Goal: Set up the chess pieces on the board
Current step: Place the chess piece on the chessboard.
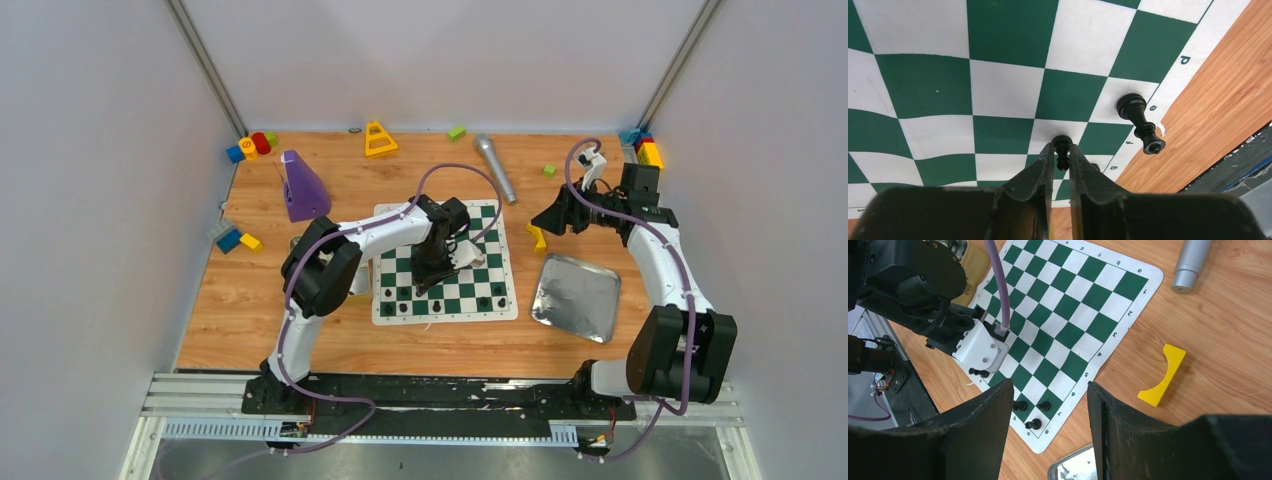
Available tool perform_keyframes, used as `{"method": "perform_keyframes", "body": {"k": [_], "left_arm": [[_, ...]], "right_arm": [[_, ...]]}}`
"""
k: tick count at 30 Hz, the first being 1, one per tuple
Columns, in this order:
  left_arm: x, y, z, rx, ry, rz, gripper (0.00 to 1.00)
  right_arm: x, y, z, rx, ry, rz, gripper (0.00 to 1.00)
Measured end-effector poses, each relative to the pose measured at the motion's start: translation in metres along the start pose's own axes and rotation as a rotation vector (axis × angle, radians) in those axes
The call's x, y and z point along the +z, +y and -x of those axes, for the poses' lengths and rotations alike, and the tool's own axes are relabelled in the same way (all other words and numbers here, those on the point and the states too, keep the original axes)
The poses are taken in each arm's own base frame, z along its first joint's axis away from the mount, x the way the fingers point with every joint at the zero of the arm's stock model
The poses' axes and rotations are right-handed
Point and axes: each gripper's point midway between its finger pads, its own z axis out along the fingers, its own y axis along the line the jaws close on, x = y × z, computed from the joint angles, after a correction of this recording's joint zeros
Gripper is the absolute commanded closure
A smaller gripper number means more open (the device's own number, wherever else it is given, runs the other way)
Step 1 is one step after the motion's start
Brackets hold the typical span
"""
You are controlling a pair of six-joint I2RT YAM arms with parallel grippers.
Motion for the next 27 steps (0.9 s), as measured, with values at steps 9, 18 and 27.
{"method": "perform_keyframes", "body": {"k": [9,18,27], "left_arm": [[0.0,0.001,0.0,-0.006,0.006,0.017,0.49],[-0.037,0.011,-0.005,-0.013,-0.077,0.119,0.41],[-0.144,0.068,-0.096,-0.286,-0.304,0.343,0.44]], "right_arm": [[0.0,0.0,-0.001,0.0,0.002,0.0,0.43],[0.0,0.0,-0.001,0.003,0.005,0.001,0.43],[0.0,0.001,-0.003,0.009,0.009,0.002,0.43]]}}
